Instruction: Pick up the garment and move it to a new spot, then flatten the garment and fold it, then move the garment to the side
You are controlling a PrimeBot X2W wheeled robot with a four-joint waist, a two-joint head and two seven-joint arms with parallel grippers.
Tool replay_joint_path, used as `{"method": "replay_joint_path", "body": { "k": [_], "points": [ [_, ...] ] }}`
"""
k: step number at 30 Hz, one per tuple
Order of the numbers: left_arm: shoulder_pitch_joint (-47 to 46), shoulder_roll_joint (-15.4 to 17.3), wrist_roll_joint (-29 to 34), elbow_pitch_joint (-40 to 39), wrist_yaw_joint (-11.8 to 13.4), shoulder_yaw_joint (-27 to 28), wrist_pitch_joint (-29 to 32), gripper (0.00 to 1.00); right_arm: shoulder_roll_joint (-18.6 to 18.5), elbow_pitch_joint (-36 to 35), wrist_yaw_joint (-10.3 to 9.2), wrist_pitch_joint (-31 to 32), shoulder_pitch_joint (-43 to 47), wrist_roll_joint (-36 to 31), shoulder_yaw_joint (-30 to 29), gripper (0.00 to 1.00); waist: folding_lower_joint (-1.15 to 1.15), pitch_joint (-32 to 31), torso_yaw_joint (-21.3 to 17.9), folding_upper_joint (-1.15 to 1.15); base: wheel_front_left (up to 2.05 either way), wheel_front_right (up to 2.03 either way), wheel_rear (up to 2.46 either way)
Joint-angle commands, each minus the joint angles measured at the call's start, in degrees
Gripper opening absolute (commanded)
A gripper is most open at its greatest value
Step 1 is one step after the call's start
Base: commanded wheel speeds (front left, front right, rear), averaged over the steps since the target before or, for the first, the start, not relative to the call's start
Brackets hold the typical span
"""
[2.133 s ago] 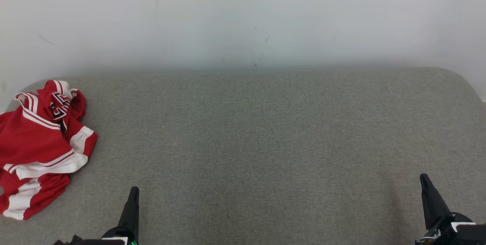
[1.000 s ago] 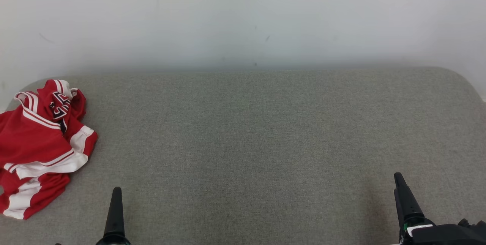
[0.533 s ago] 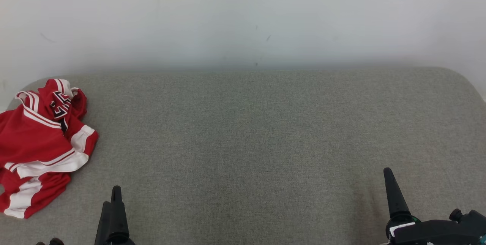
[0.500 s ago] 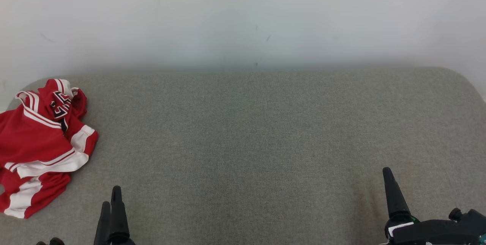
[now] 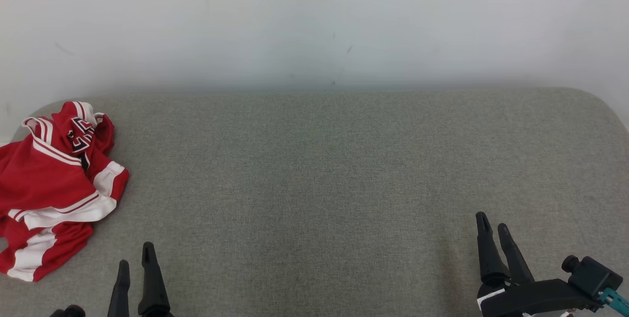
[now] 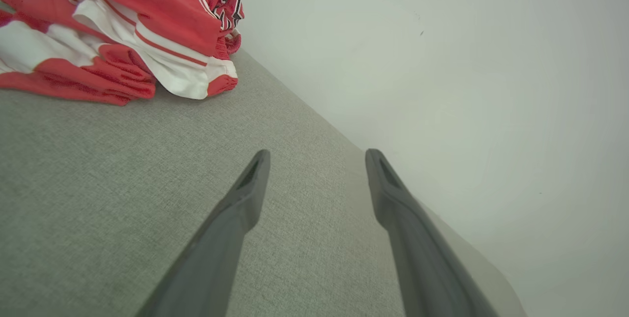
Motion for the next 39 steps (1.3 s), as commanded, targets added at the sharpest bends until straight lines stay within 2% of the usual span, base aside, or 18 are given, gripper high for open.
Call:
{"method": "replay_joint_path", "body": {
  "k": [1, 12, 29, 39],
  "points": [
    [0.4, 0.2, 2.7, -0.9, 0.5, 0.3, -0.6, 1.0, -0.5, -0.4, 0.32, -0.8, -1.0, -2.7, 0.4, 1.0, 0.0, 0.0, 0.0, 0.0, 0.0, 0.0, 0.0],
    [0.8, 0.9, 14.8, -0.9, 1.8, 0.1, -1.8, 1.0, -0.5, 0.3, 0.35, -3.1, -1.4, -11.8, 1.7, 1.0, 0.0, -0.2, 0.3, 0.0, 0.0, 0.0, 0.0],
    [1.9, 3.2, 26.1, -1.7, 1.9, 0.9, -3.5, 1.0, -0.5, 0.6, 0.39, -6.3, -1.5, -23.0, 2.0, 1.0, 0.0, -0.7, 0.5, 0.0, 0.0, 0.0, 0.0],
    [2.2, 5.0, 30.9, -0.2, 0.0, -0.2, -4.3, 1.0, -0.5, 1.0, 0.36, -7.8, -1.6, -27.8, 2.0, 1.0, 0.0, -1.0, 0.7, 0.0, 0.0, 0.0, 0.0]
  ]
}}
